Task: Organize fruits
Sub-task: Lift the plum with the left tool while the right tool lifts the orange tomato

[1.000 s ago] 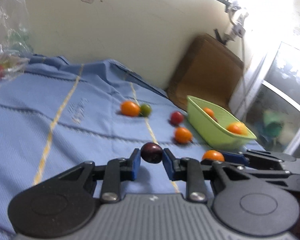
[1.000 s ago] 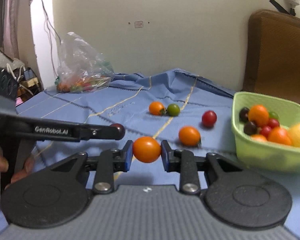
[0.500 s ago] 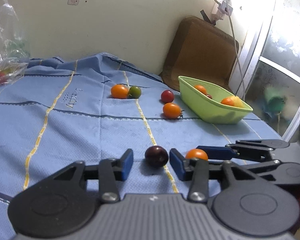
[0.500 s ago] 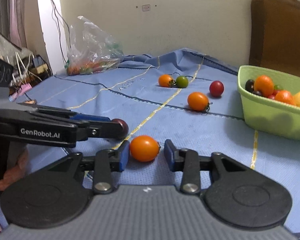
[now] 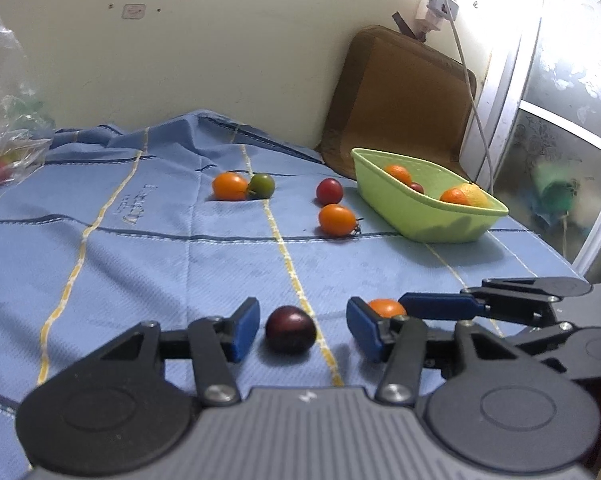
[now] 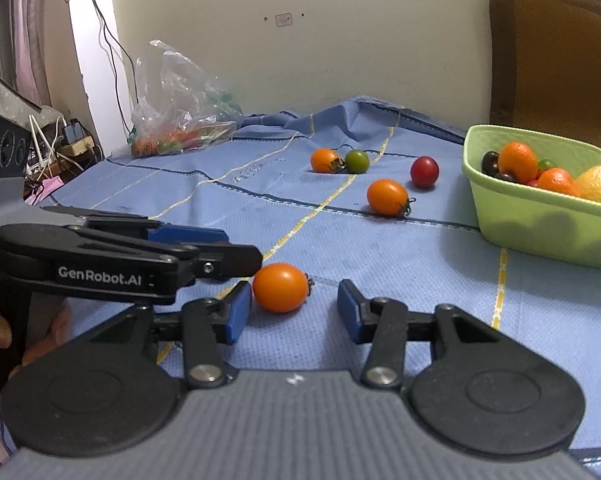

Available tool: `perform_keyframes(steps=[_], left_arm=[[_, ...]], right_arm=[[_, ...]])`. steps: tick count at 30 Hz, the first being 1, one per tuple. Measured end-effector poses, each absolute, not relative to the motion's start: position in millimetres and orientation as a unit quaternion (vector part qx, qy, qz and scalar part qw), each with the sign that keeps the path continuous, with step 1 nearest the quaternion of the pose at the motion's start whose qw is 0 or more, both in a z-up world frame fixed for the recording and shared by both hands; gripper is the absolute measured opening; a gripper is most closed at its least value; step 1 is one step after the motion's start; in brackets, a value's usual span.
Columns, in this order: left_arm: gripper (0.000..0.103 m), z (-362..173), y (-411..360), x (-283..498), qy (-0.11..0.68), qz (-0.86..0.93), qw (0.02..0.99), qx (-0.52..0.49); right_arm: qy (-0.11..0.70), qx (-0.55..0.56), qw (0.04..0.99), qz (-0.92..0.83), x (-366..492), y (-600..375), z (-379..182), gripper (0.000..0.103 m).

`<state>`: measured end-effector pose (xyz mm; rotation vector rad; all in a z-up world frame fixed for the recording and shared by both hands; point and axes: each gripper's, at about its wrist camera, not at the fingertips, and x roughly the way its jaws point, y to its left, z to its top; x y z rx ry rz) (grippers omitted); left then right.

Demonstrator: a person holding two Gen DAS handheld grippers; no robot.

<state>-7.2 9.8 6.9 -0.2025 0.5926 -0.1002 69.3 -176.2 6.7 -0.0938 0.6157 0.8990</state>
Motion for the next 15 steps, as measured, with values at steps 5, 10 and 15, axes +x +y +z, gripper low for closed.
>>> perform_keyframes(steps=[5, 10, 15], left_arm=[[0.045, 6.1, 11.7, -12.2, 0.292, -0.045, 0.950, -0.102], [0.031, 5.5, 6.5, -10.8, 0.299, -0.040, 0.950, -0.084], [0.029, 4.5, 10.5, -11.4, 0.297, -0.041, 0.949, -0.099]], right_arm=[[0.288, -0.061, 0.855, 0.426, 67.5, -172.3, 7.1, 0.052], [0.282, -0.081, 0.857, 0.423, 64.3, -168.1, 7.0, 0.044], [0.276, -0.091, 0.857, 0.427, 62.1, -166.7, 6.8, 0.032]])
